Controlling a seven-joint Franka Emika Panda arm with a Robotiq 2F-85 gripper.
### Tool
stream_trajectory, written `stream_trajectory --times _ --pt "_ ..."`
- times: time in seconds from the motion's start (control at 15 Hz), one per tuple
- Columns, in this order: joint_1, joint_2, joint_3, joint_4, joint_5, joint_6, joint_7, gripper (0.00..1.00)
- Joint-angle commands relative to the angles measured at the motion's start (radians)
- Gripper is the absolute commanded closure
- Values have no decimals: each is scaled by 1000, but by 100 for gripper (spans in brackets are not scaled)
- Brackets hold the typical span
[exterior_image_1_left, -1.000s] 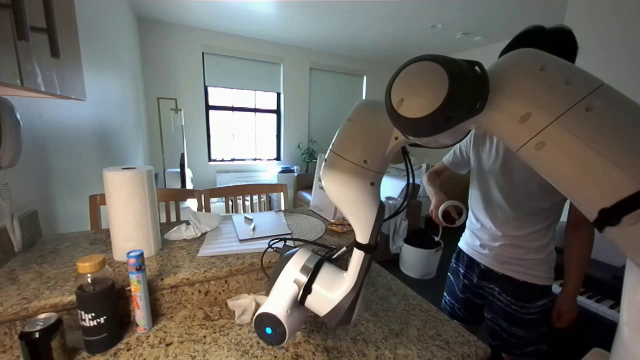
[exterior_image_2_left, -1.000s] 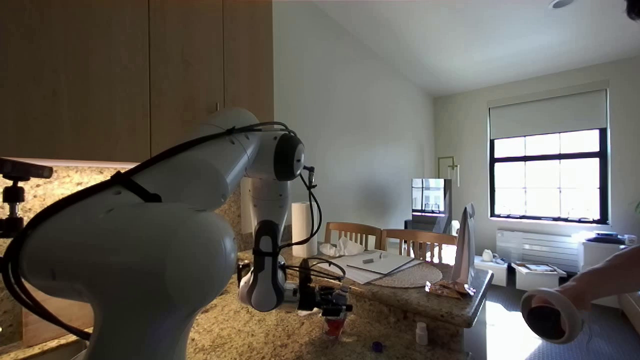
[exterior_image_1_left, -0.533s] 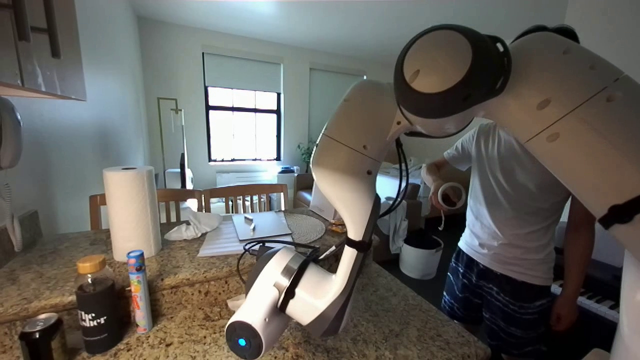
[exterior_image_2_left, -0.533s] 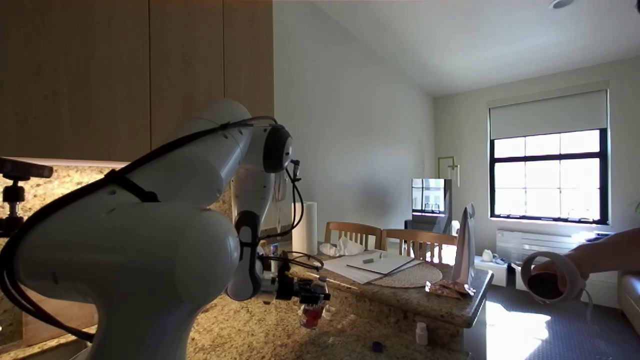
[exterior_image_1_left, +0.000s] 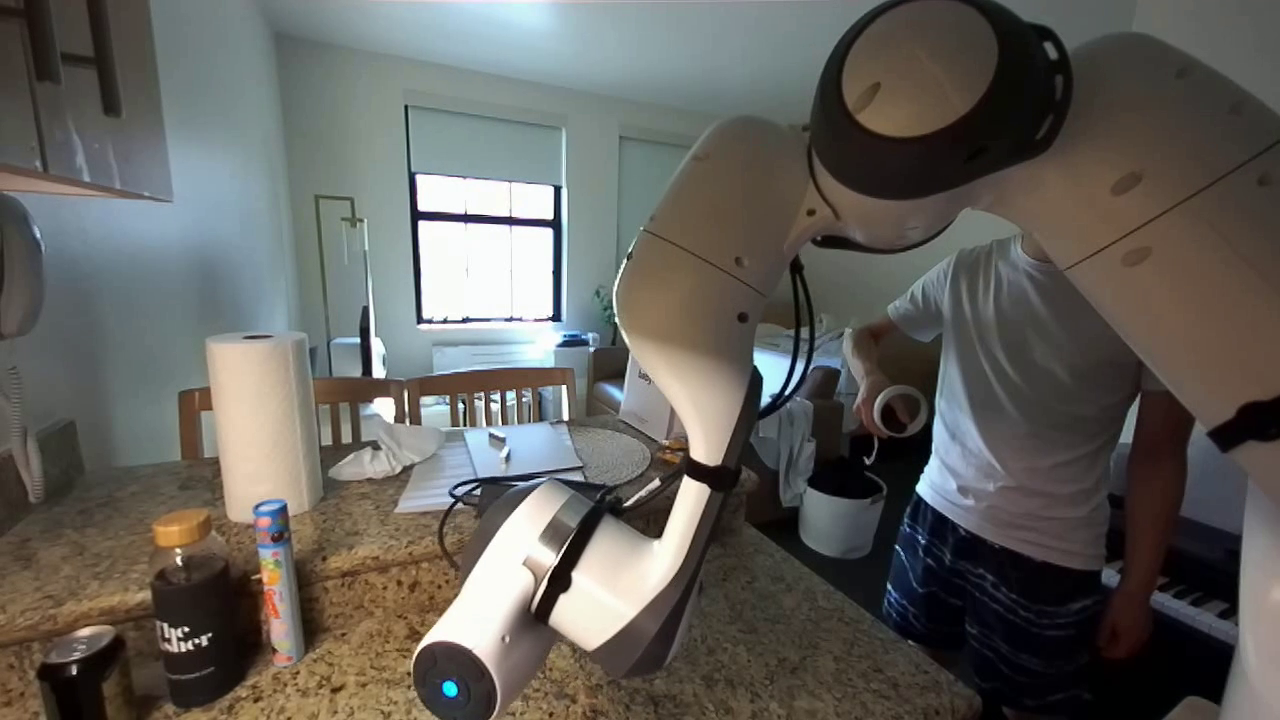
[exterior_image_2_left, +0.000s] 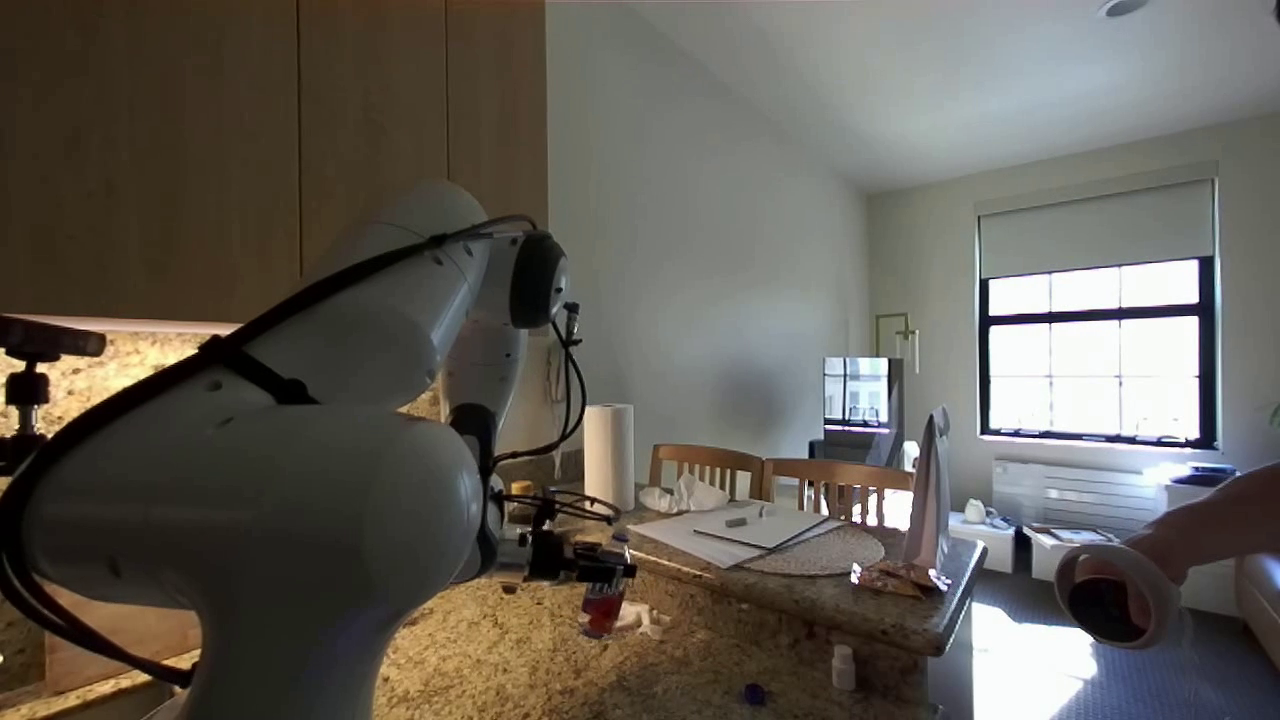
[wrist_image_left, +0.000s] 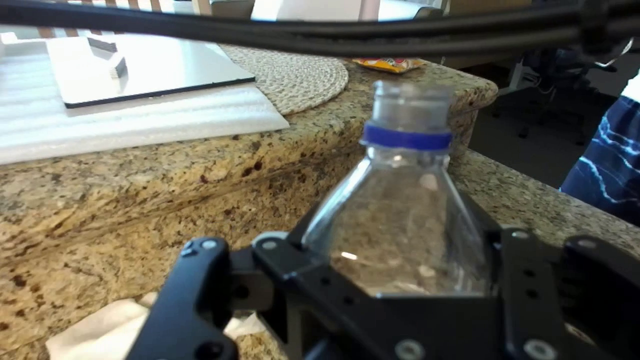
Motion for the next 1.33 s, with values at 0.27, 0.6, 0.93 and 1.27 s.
stream_trajectory --times 0.27,0.6,0.93,1.27 --pt "80 24 39 -6 51 -84 24 62" --pt "95 32 47 -1 56 -93 34 62" --pt "97 34 40 6 42 -108 45 6" --pt "84 39 39 21 59 -125 32 0"
